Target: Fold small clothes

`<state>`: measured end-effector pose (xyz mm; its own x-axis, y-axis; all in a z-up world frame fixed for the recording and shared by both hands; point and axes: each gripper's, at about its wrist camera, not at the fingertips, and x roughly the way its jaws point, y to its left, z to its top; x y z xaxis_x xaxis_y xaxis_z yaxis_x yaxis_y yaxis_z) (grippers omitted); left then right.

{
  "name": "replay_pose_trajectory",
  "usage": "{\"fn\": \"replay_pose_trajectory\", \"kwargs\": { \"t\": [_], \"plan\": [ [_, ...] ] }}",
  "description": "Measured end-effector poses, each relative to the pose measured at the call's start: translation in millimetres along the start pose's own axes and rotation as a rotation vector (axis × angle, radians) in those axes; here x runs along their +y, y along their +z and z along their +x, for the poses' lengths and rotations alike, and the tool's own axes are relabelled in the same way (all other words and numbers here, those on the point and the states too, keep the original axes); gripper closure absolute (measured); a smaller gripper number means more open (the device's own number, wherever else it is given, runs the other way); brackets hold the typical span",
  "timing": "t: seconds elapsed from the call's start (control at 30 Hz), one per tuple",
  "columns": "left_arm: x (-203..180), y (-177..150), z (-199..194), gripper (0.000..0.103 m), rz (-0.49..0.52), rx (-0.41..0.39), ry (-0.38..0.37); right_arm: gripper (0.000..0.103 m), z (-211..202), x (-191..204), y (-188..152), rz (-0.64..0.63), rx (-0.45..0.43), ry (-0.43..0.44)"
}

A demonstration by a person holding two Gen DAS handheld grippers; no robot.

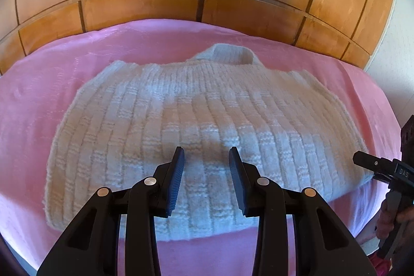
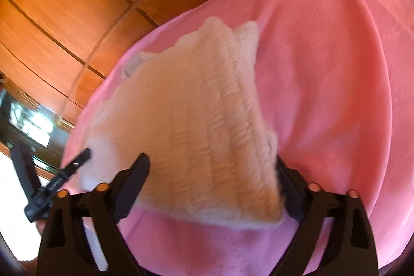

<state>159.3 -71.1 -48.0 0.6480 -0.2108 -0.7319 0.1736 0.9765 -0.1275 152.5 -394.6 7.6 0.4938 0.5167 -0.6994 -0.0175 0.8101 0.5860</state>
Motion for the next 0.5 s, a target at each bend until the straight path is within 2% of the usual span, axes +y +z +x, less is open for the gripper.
{"fn": "replay_pose_trajectory", "kwargs": {
  "t": [0.07, 0.1, 0.13, 0.17, 0.23, 0.3, 0.4, 0.5],
  "plan": [
    [-4.9, 0.1, 4.1, 0.068, 0.019, 0.007, 0.001, 0.037, -0.5, -6.9, -1.1, 0.074, -0.017, 0.049],
    [-6.3, 0.2, 6.5, 0.068, 0.021, 0.013, -0.004, 0.042, 0.0, -8.0, -2.0, 0.088, -0.026, 0.047],
    [-8.0, 0.6, 9.9, 0.068, 0.020, 0.024, -0.011, 0.051, 1.1, -10.5, -1.6, 0.102, -0.035, 0.040],
    [-9.2, 0.8, 12.0, 0.068, 0.021, 0.028, -0.013, 0.055, 1.2, -14.7, -2.3, 0.120, -0.044, 0.042],
    [-12.1, 0.3, 18.7, 0.068, 0.038, 0.042, -0.007, 0.056, 1.7, -18.6, -4.2, 0.132, -0.053, 0.057],
    [-11.4, -1.5, 32.4, 0.066, 0.043, 0.089, -0.005, 0.055, 1.9, -19.6, -3.9, 0.109, -0.048, 0.055],
    [-10.0, -3.6, 35.8, 0.065, 0.045, 0.088, -0.008, 0.056, 1.0, -18.8, -1.6, 0.099, -0.044, 0.057],
    [-8.7, -4.0, 33.1, 0.065, 0.048, 0.086, -0.016, 0.063, 1.1, -10.6, 1.8, 0.068, -0.038, 0.004]
  ]
}}
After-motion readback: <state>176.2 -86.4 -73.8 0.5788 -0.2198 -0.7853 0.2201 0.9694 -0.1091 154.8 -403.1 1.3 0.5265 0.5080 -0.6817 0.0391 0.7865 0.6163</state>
